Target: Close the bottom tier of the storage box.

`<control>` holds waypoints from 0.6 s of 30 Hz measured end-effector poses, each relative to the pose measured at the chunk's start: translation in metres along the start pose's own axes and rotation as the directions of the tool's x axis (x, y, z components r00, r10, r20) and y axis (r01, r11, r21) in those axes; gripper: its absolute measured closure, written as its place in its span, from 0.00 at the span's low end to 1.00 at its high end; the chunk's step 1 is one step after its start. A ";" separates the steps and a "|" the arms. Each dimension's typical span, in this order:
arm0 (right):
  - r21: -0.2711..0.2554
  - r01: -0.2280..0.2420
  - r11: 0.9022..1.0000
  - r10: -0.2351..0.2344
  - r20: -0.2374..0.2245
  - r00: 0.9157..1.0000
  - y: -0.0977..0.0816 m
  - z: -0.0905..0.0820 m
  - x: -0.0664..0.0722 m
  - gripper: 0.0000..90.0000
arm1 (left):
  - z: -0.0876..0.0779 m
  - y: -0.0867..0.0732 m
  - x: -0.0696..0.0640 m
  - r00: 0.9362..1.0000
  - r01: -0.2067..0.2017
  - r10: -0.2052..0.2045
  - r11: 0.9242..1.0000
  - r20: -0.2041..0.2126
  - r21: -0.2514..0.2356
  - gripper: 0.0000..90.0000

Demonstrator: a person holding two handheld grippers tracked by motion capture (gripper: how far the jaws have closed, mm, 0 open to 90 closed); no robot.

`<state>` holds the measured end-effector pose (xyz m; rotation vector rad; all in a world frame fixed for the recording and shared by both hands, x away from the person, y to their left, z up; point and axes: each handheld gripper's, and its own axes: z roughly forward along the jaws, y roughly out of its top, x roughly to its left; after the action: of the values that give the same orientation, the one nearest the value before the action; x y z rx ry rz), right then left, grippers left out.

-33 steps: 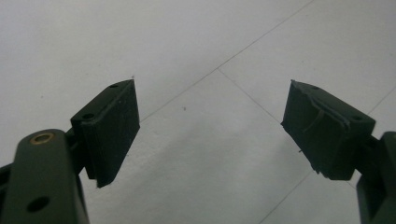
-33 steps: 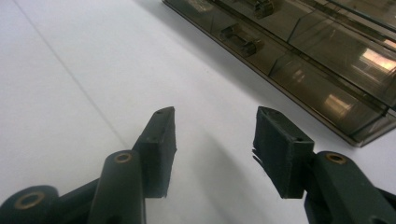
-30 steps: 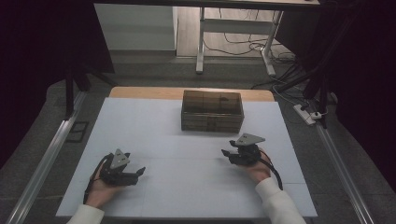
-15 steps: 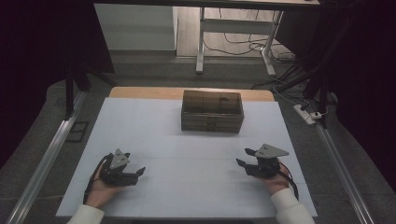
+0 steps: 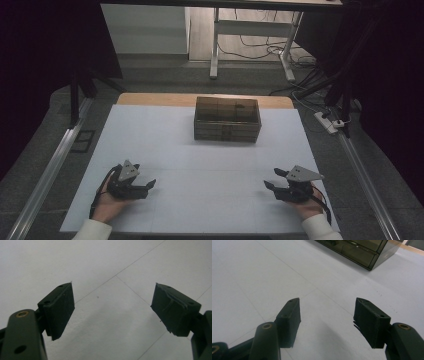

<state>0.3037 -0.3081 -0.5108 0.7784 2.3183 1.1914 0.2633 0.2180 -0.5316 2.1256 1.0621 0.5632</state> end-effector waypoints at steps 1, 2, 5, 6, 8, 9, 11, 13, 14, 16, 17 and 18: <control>0.000 0.003 1.000 -0.003 -0.004 1.000 0.000 0.000 0.001 0.41 | 0.000 0.000 0.000 1.000 0.001 -0.001 1.000 0.001 -0.001 0.20; 0.002 0.006 1.000 -0.006 -0.007 1.000 0.000 0.001 0.001 0.41 | 0.000 0.000 0.000 1.000 0.001 -0.001 1.000 0.001 -0.001 0.20; 0.008 0.014 1.000 -0.014 -0.014 1.000 0.002 0.006 0.002 0.39 | 0.000 0.000 0.000 1.000 0.001 -0.001 1.000 0.001 0.000 0.20; 0.009 0.012 1.000 -0.012 -0.016 1.000 0.002 0.007 0.002 0.39 | 0.000 0.000 0.000 1.000 0.001 -0.001 1.000 0.002 0.000 0.20; 0.015 0.018 1.000 -0.018 -0.017 1.000 0.002 0.007 0.002 0.39 | 0.000 0.000 0.000 1.000 0.001 -0.001 1.000 0.002 -0.001 0.20; 0.014 0.017 1.000 -0.017 -0.019 1.000 0.002 0.008 0.001 0.39 | 0.000 0.000 0.000 1.000 0.001 -0.001 1.000 0.003 -0.001 0.20; 0.017 0.010 1.000 -0.009 -0.015 1.000 0.001 0.007 0.001 0.38 | 0.000 0.000 0.000 1.000 -0.001 0.001 1.000 0.003 0.000 0.20; 0.015 0.009 1.000 -0.009 -0.016 1.000 0.001 0.007 0.001 0.38 | 0.000 0.000 0.000 1.000 0.000 0.000 1.000 0.003 -0.001 0.20; 0.012 0.008 1.000 -0.008 -0.018 1.000 0.001 0.007 0.001 0.38 | 0.000 0.000 0.000 1.000 0.000 0.000 1.000 0.002 -0.001 0.20; 0.021 0.011 1.000 -0.011 -0.014 1.000 0.002 0.006 0.001 0.38 | 0.000 0.000 0.001 1.000 0.001 -0.001 1.000 0.003 -0.003 0.20; 0.016 0.008 1.000 -0.007 -0.018 1.000 0.001 0.007 0.001 0.38 | 0.000 0.000 0.001 1.000 0.002 -0.002 1.000 0.003 -0.004 0.20; 0.018 0.008 1.000 -0.008 -0.018 1.000 0.001 0.007 0.001 0.38 | 0.000 0.000 0.001 1.000 0.002 -0.002 1.000 0.003 -0.004 0.20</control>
<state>0.3071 -0.3027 -0.5136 0.7672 2.3477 1.1809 0.2635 0.2189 -0.5317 2.1215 1.0603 0.5604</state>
